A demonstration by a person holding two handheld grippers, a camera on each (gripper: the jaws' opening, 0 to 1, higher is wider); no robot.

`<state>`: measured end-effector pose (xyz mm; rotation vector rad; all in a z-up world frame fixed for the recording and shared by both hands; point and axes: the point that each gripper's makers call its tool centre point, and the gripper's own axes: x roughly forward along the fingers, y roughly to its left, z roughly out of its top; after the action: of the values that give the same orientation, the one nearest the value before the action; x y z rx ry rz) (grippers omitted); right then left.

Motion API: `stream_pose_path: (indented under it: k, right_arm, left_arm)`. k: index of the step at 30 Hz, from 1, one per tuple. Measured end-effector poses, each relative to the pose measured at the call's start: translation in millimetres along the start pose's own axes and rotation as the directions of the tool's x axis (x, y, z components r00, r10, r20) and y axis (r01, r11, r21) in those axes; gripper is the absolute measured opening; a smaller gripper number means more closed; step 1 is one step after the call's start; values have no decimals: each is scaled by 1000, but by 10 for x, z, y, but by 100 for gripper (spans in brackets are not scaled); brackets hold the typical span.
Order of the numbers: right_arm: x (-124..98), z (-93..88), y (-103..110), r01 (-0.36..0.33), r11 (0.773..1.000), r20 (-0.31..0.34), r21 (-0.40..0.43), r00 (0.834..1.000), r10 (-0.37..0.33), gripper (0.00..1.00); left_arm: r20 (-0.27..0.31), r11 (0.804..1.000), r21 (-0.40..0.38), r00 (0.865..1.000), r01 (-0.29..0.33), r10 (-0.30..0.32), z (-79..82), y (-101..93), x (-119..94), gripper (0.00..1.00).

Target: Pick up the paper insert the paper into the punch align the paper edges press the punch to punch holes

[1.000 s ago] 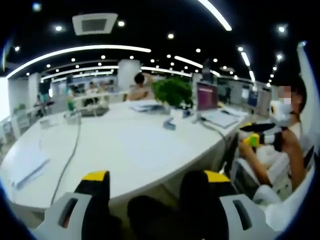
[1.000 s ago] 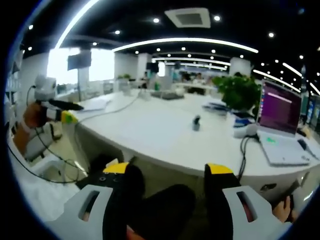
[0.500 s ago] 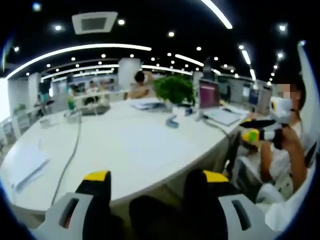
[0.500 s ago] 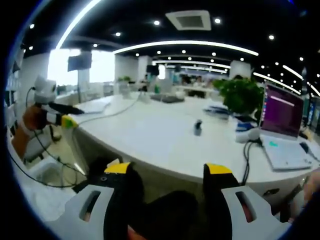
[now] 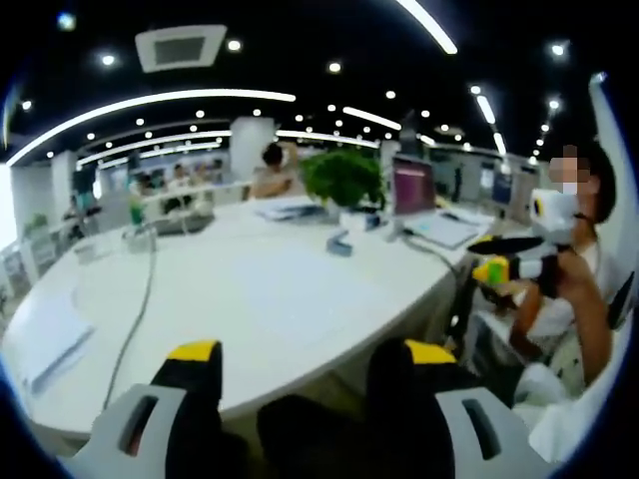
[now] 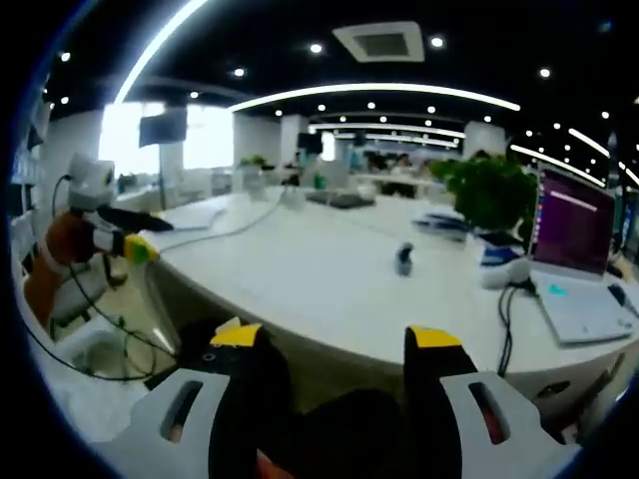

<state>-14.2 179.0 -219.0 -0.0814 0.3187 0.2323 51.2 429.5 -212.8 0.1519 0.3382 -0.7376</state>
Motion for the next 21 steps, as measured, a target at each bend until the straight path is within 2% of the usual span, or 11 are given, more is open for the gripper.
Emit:
stream_pose_path:
  k: [8,21]
  right_arm:
    - [105,2,30,-16,1000,1,12,1000,16,57]
    - [225,-81,-3,-30,999,-4,25,1000,30,57]
  left_arm:
    - [-13,1000,-7,1000,3,-3,-16,10,146,72]
    - [-25,1000,-11,1000,0,0,-50,47,248,72]
